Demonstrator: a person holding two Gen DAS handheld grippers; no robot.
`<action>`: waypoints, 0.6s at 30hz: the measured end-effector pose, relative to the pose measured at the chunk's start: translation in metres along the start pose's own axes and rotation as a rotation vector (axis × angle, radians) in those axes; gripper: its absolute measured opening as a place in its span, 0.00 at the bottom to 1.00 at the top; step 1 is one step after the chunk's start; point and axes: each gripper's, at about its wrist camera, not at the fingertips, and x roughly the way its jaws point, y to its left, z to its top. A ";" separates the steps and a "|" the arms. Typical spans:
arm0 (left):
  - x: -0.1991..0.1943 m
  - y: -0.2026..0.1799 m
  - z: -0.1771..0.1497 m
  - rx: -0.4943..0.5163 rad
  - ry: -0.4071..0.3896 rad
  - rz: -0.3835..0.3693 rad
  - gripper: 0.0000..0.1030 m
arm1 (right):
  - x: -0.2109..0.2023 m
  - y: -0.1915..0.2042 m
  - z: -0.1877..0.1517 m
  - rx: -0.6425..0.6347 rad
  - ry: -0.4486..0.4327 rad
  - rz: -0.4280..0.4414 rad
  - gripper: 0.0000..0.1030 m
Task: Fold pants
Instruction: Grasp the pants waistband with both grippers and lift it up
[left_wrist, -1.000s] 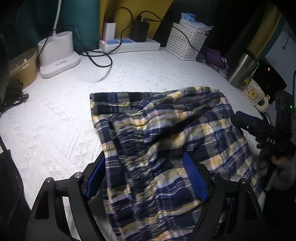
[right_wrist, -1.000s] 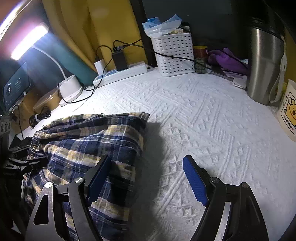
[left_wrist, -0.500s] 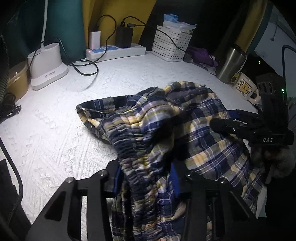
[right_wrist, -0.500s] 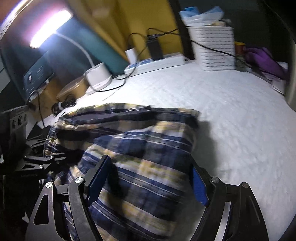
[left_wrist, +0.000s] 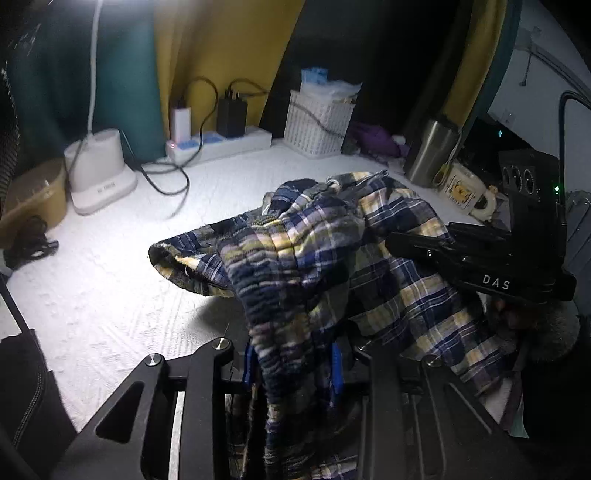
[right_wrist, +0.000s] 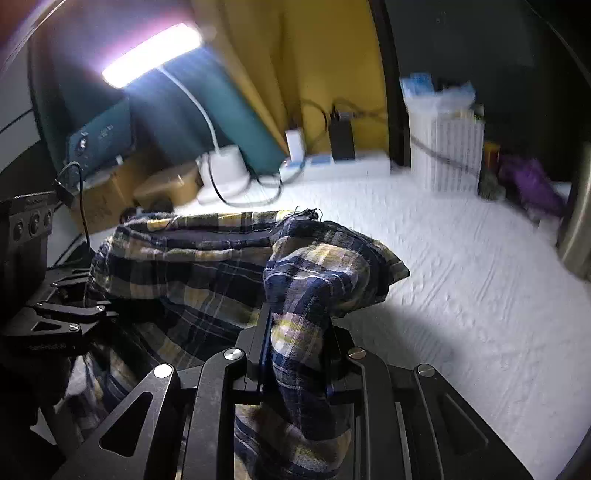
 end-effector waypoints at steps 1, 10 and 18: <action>-0.007 -0.002 0.001 0.000 -0.017 -0.005 0.28 | -0.007 0.003 0.001 -0.008 -0.017 -0.001 0.21; -0.065 -0.022 0.005 0.054 -0.143 0.009 0.28 | -0.066 0.034 0.011 -0.069 -0.151 -0.023 0.21; -0.113 -0.037 -0.001 0.084 -0.237 0.032 0.28 | -0.109 0.062 0.013 -0.108 -0.238 -0.028 0.21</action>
